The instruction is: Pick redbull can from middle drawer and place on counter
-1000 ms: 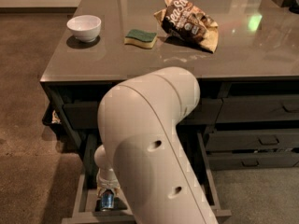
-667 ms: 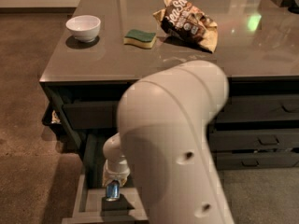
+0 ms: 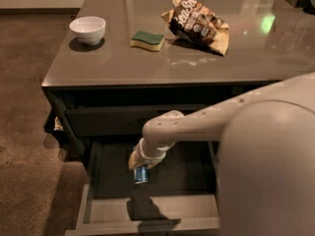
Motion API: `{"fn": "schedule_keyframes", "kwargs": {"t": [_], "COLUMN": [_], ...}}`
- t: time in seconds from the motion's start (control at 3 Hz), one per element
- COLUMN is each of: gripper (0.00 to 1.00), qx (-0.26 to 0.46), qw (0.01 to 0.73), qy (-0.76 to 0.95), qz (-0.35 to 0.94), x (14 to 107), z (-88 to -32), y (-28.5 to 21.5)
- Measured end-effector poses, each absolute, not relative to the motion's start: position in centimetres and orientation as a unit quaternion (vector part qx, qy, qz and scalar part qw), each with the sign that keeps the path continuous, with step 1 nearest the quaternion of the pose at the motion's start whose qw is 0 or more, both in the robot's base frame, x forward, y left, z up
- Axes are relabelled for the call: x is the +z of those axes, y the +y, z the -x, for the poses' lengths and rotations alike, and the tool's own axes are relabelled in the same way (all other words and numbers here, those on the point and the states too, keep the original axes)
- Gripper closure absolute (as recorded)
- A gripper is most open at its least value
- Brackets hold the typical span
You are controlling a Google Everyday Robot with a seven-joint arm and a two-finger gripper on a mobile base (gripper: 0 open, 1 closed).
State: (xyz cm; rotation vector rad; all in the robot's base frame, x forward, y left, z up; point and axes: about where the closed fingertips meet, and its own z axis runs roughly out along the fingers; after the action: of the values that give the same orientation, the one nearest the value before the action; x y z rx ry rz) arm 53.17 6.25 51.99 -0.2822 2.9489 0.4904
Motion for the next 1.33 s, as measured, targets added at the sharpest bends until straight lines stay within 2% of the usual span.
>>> {"fn": "schedule_keyframes", "kwargs": {"t": [0.67, 1.33], "gripper": [1.0, 1.0], "qx": [0.15, 0.11], "qw": [0.127, 0.133], "qy": [0.972, 0.97], "qz": [0.13, 0.169], "x": [61.2, 67.9], "z": [-55.4, -55.2], "y": [-4.3, -11.8]}}
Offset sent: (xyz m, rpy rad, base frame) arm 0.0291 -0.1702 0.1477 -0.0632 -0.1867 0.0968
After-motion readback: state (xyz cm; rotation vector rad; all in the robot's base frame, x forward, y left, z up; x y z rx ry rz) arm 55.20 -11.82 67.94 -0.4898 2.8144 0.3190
